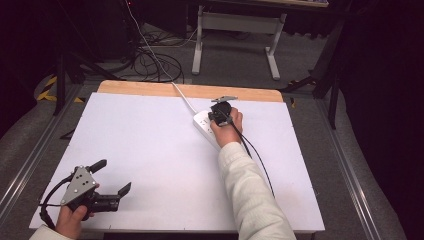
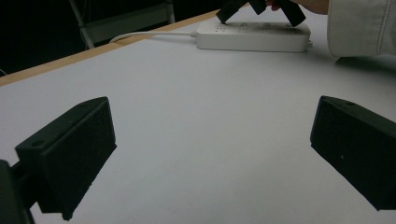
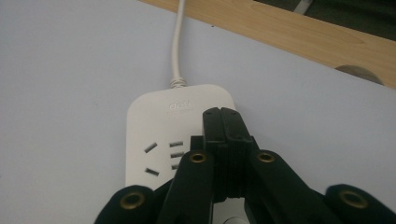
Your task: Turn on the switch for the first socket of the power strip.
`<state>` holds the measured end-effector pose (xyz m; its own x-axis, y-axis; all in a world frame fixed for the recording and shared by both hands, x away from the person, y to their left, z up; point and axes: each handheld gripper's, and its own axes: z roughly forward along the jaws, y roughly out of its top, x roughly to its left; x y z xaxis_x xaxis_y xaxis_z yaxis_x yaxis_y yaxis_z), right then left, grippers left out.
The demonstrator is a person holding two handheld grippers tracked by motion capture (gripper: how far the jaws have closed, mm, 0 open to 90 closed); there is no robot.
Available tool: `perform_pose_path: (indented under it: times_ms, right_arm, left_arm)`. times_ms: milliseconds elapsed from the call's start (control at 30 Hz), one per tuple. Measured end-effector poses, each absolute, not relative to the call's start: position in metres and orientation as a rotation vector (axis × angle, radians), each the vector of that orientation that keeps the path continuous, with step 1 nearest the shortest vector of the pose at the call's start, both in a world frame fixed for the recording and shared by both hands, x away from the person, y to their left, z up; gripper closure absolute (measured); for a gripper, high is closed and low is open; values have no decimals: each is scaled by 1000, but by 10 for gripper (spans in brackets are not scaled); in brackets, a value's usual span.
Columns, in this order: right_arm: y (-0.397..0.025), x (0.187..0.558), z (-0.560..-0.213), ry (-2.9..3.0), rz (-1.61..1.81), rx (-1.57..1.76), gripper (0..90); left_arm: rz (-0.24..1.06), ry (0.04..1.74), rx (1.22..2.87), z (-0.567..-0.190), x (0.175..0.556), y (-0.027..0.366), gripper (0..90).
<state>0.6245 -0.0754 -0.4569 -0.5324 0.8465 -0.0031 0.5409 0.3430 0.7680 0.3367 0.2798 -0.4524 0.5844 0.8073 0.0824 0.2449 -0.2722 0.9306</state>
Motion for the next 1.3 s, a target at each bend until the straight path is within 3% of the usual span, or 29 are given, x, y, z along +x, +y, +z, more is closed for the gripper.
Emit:
perform_pose_path:
  times_ms: [1300]
  right_arm:
    - [-66, 624, -456, 2211, 937, 1222, 900]
  left_arm:
    - [693, 861, 1805, -452, 337, 279, 8]
